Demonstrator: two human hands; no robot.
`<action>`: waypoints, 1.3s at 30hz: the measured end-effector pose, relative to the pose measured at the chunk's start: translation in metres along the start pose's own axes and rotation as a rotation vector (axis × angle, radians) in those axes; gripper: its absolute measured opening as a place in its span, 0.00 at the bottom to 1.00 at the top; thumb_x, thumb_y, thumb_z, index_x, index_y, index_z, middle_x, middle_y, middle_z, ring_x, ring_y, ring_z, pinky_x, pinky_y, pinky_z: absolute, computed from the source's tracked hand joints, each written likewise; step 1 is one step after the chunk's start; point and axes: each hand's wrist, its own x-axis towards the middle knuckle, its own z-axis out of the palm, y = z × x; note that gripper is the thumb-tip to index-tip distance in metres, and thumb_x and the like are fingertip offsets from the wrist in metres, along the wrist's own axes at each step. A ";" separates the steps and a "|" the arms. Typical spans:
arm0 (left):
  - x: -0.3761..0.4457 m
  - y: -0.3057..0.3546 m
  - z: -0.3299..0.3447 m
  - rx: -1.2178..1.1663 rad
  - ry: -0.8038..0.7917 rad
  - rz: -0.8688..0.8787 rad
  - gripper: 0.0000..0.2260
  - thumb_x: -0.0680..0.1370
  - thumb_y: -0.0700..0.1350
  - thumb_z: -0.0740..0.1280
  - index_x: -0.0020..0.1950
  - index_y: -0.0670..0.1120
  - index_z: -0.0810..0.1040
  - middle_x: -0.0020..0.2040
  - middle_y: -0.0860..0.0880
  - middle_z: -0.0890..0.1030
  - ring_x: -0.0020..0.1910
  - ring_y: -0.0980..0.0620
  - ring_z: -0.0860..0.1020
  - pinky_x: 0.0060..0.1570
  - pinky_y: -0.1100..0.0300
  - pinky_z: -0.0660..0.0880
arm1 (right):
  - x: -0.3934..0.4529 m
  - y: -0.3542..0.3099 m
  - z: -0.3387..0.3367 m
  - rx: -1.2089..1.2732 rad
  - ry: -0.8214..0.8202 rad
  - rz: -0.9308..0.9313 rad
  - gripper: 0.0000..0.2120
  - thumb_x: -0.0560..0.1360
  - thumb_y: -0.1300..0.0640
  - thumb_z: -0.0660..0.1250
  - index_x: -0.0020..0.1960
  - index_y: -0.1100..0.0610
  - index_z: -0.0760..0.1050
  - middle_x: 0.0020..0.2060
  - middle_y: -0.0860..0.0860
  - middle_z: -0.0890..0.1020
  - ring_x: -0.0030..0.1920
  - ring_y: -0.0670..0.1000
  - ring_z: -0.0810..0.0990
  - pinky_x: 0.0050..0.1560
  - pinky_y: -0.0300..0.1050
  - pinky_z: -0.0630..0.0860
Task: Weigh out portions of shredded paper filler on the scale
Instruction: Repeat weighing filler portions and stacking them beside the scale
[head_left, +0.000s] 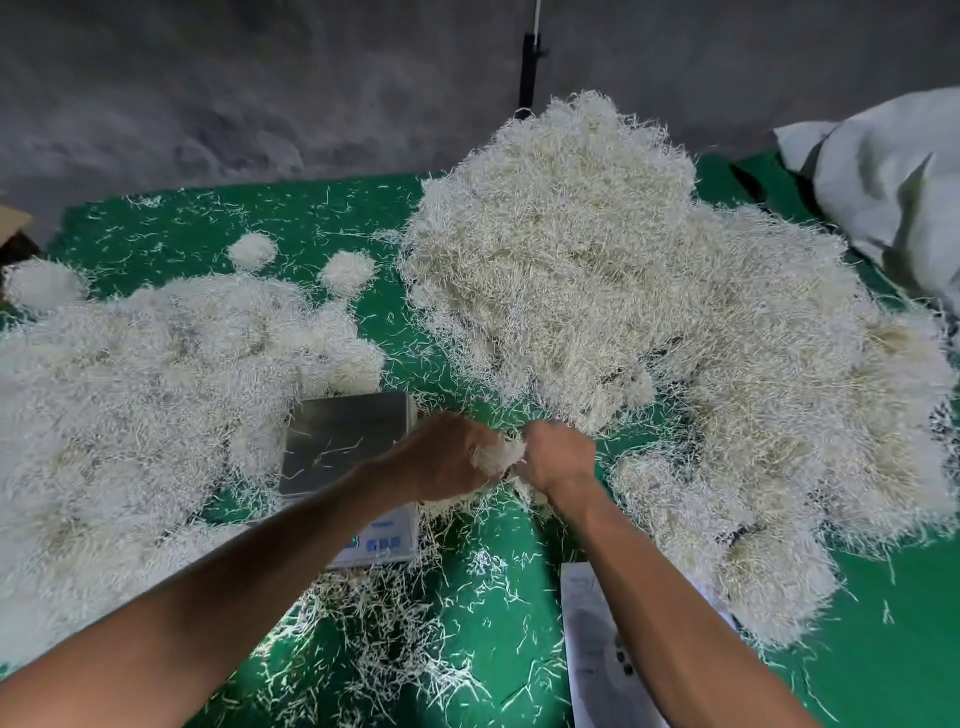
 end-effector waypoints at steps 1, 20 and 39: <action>-0.004 0.000 0.003 -0.025 0.019 0.005 0.15 0.73 0.46 0.77 0.58 0.46 0.83 0.48 0.51 0.86 0.38 0.61 0.82 0.45 0.62 0.82 | 0.004 -0.002 -0.002 0.002 0.003 0.026 0.07 0.77 0.56 0.72 0.53 0.52 0.78 0.33 0.49 0.77 0.31 0.45 0.75 0.32 0.40 0.74; -0.053 -0.005 -0.055 -0.738 0.470 -0.359 0.07 0.75 0.32 0.69 0.36 0.37 0.78 0.27 0.48 0.76 0.24 0.51 0.73 0.24 0.63 0.70 | 0.059 -0.019 -0.030 0.566 -0.023 0.366 0.01 0.81 0.65 0.65 0.51 0.62 0.73 0.36 0.52 0.71 0.32 0.46 0.68 0.25 0.37 0.66; -0.130 -0.041 -0.064 -0.866 0.705 -0.692 0.06 0.73 0.40 0.69 0.42 0.44 0.73 0.33 0.44 0.78 0.31 0.51 0.73 0.35 0.57 0.71 | -0.057 -0.122 -0.077 0.597 0.066 -0.201 0.25 0.84 0.43 0.60 0.77 0.53 0.65 0.69 0.55 0.76 0.52 0.51 0.83 0.55 0.34 0.72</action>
